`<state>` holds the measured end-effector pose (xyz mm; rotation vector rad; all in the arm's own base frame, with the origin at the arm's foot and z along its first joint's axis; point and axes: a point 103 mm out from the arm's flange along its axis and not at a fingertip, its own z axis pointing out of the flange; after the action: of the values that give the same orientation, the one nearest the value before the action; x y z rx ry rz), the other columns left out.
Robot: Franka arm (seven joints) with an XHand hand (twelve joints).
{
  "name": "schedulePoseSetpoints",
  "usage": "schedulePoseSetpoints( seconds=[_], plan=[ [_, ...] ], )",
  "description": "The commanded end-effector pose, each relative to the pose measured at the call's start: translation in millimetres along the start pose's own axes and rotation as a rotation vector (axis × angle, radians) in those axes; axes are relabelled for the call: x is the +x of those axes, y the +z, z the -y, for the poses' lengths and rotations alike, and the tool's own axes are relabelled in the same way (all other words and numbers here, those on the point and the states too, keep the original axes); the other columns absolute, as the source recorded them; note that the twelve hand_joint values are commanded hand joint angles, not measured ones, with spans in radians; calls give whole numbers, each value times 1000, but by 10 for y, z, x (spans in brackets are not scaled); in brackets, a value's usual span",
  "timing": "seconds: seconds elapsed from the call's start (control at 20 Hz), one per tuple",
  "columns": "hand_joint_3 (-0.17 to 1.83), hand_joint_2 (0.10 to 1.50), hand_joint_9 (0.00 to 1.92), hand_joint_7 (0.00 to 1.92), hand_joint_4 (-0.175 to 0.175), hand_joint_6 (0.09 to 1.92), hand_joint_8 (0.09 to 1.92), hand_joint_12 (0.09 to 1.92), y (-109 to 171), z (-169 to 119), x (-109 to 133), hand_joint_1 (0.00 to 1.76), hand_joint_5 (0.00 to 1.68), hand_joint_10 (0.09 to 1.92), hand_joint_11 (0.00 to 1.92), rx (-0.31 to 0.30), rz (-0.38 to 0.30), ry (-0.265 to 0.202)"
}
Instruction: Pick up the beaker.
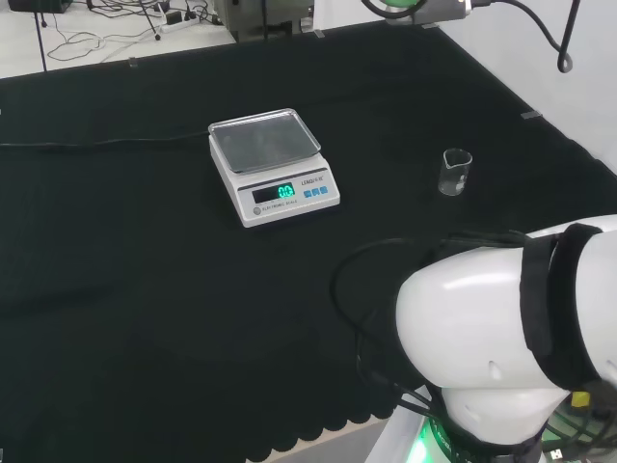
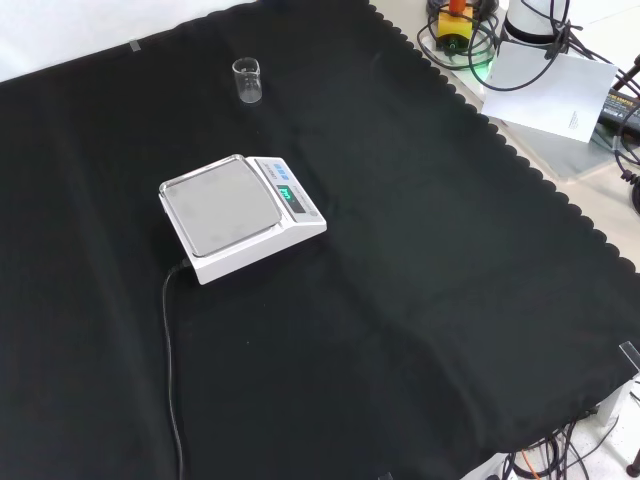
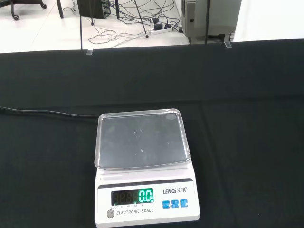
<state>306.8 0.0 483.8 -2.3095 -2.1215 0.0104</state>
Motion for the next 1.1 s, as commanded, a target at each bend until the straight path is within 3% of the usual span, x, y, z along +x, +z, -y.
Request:
schedulePoseSetpoints(
  seconds=[0.05,0.15,0.3,0.9,1.1],
  plan=[
    [-160,1083,624,644,-6,357,292,1362,35,-11,-40,730,523,574,210,-3,7,-1],
    [-171,1080,449,462,13,228,399,1468,95,-40,-104,655,441,694,48,4,-2,8],
    [-175,1080,389,370,17,165,530,1501,215,-95,-219,635,433,759,4,23,-16,21],
    [-175,1083,393,354,14,155,574,1506,801,-242,-795,638,448,771,0,88,-86,98],
    [-175,1084,397,356,12,155,581,1506,981,-260,-961,642,454,771,0,104,-54,132]
  ],
)
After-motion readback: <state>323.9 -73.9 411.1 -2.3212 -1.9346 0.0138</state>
